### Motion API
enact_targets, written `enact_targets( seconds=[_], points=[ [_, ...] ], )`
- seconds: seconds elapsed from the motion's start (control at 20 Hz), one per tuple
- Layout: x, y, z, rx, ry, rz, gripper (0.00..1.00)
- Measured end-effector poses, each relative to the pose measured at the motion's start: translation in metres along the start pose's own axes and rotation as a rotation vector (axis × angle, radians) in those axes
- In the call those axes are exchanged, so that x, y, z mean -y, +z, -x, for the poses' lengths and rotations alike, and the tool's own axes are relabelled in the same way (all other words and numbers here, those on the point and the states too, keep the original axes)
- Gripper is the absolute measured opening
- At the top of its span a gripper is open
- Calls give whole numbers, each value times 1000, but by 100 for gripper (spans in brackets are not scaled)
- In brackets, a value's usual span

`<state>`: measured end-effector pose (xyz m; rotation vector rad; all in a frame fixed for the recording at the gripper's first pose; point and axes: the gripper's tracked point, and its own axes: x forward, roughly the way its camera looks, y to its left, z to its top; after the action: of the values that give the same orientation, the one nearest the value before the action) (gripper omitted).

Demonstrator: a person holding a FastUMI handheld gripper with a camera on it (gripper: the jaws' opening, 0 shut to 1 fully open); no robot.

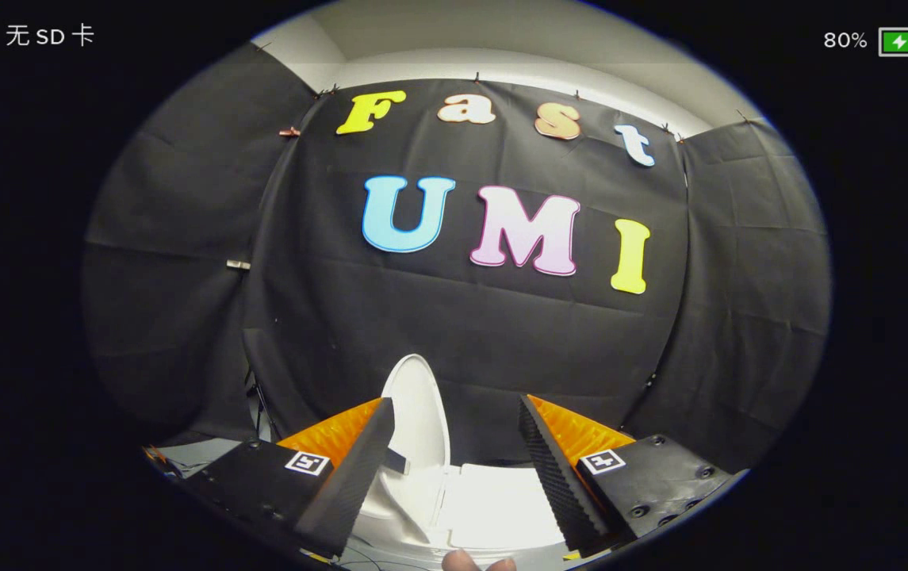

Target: Open the toilet lid.

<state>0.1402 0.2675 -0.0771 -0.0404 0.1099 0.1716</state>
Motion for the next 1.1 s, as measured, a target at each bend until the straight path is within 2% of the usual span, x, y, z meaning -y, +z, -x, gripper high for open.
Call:
enact_targets(
  seconds=[0.4,0.6,1.1],
  points=[
    [60,20,37,46,-31,-88,99],
    [95,23,54,45,-48,-86,98],
    [183,34,116,101,-175,-109,99]
  ],
)
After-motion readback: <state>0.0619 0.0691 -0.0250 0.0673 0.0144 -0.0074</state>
